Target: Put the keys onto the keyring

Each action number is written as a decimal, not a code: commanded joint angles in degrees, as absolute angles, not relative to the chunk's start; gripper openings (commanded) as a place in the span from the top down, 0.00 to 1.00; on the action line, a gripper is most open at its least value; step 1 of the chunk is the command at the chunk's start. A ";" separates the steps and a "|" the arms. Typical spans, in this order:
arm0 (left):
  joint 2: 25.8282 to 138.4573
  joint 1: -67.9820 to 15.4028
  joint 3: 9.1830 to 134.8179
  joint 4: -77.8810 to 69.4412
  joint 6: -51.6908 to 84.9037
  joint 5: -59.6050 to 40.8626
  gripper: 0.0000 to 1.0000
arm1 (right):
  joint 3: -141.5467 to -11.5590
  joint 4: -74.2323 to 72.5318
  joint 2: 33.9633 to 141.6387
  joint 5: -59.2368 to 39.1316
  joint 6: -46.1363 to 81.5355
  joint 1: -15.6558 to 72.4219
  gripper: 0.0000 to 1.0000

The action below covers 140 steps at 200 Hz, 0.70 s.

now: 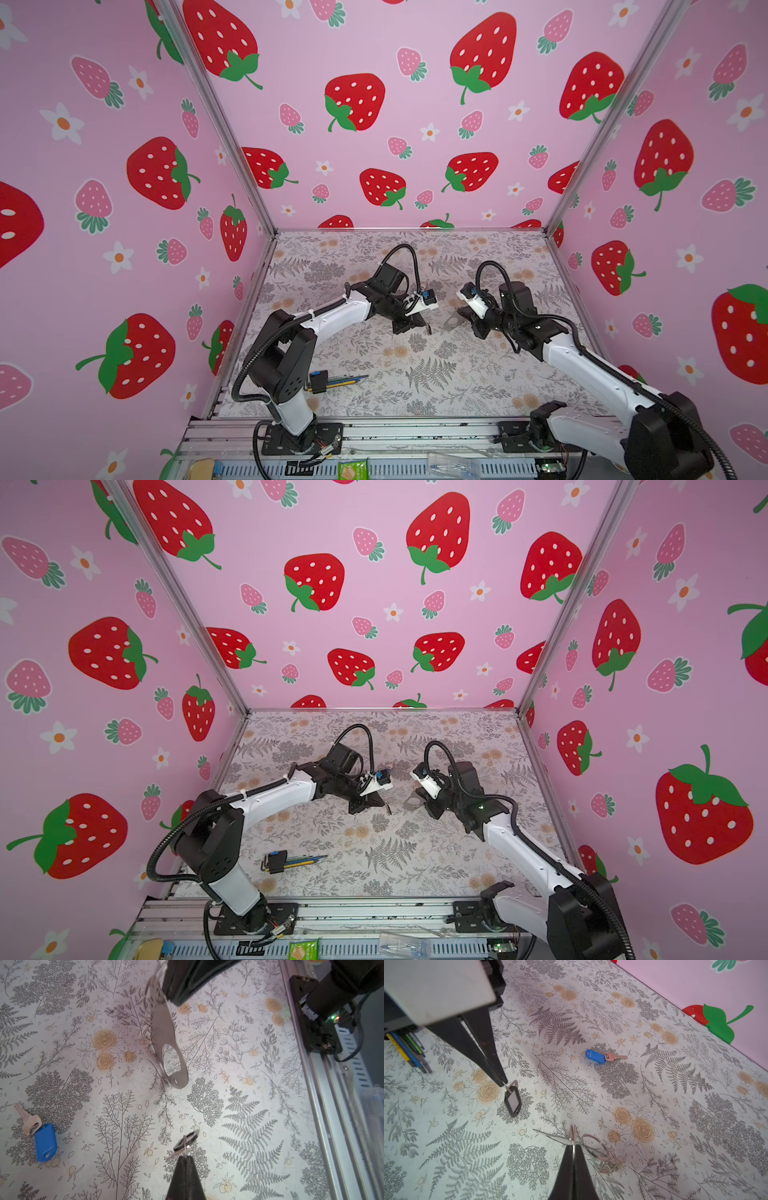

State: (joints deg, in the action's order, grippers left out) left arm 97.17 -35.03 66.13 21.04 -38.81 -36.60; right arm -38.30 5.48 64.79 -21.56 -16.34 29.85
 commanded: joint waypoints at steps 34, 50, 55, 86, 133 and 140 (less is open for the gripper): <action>92.91 -35.24 69.43 28.03 -33.12 -39.74 1.00 | -36.99 -0.28 61.40 -19.28 -22.82 33.68 1.00; 92.76 -35.20 70.88 29.14 -31.52 -41.07 1.00 | -36.66 -1.51 60.54 -17.62 -24.31 34.54 1.00; 92.74 -35.32 71.34 29.45 -30.88 -41.42 1.00 | -36.54 -1.79 60.35 -17.54 -24.81 34.70 1.00; 93.59 -35.60 74.09 30.84 -27.55 -43.23 1.00 | -35.45 -4.49 59.35 -16.70 -28.83 36.59 1.00; 95.13 -35.85 77.49 33.80 -26.57 -44.81 1.00 | -35.80 -3.71 61.19 -13.51 -31.80 39.46 1.00; 95.48 -35.86 78.19 34.50 -26.67 -45.10 1.00 | -35.75 -3.64 61.26 -13.41 -32.19 39.78 1.00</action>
State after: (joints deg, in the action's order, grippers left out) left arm 94.04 -35.64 74.59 30.68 -26.94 -42.15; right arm -36.14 -2.33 60.82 -15.07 -28.60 38.41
